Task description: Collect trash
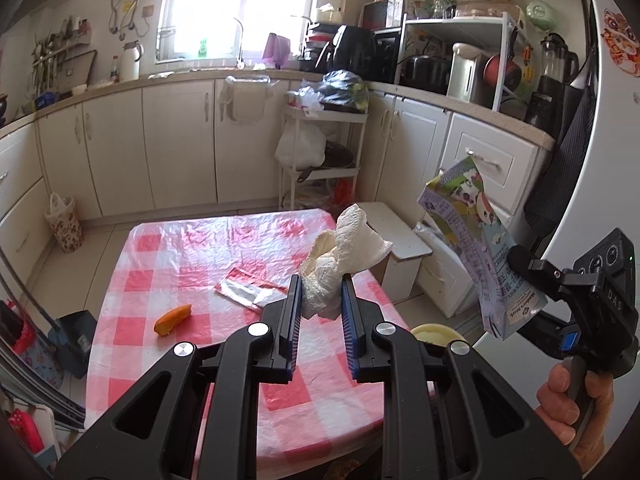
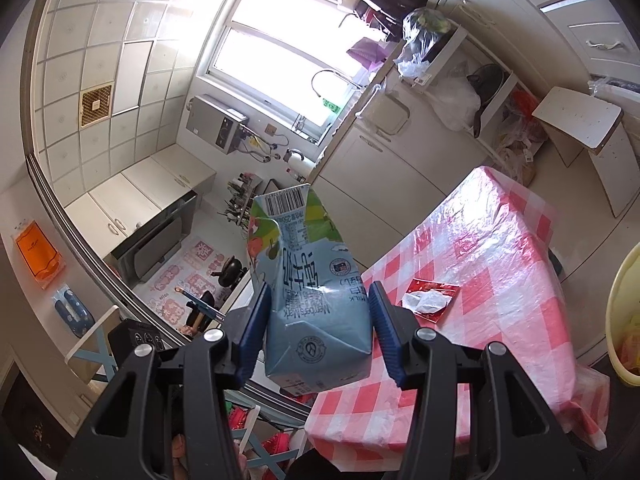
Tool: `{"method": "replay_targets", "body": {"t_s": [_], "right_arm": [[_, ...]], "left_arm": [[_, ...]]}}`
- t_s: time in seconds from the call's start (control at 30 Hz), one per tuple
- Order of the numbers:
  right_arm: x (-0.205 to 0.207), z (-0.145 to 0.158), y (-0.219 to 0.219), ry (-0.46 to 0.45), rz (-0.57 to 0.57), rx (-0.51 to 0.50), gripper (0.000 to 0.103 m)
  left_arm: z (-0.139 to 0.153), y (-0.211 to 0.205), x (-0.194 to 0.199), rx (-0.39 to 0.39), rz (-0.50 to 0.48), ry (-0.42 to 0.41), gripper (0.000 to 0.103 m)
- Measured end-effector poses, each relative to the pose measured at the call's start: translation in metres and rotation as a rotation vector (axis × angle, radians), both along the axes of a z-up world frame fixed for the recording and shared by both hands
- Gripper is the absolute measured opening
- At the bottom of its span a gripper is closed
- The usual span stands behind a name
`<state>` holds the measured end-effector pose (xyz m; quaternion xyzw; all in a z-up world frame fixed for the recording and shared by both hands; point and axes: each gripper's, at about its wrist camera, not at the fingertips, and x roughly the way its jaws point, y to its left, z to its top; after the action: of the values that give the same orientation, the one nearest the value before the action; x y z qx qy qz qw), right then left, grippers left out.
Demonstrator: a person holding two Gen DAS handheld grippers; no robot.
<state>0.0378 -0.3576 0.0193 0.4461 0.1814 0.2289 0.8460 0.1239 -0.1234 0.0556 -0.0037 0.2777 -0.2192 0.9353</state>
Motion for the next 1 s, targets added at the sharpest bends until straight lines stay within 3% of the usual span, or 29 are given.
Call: {"method": "replay_targets", "body": {"t_s": [0.3,0.7,1.0], "right_arm": [[-0.023,0.008,-0.021,-0.045,-0.036,0.021,0.050],[-0.040,-0.004,-0.046,-0.019,-0.090,0.045,0.050],[-0.047,-0.008,-0.053,-0.010,-0.112,0.060,0.050]], "left_arm": [[0.013,-0.024,-0.020,-0.033,-0.051,-0.050,0.018],[0.011,-0.062,-0.029,-0.009,-0.118,-0.062,0.018],[0.010,-0.067,-0.035,0.000,-0.136,-0.074,0.018]]}}
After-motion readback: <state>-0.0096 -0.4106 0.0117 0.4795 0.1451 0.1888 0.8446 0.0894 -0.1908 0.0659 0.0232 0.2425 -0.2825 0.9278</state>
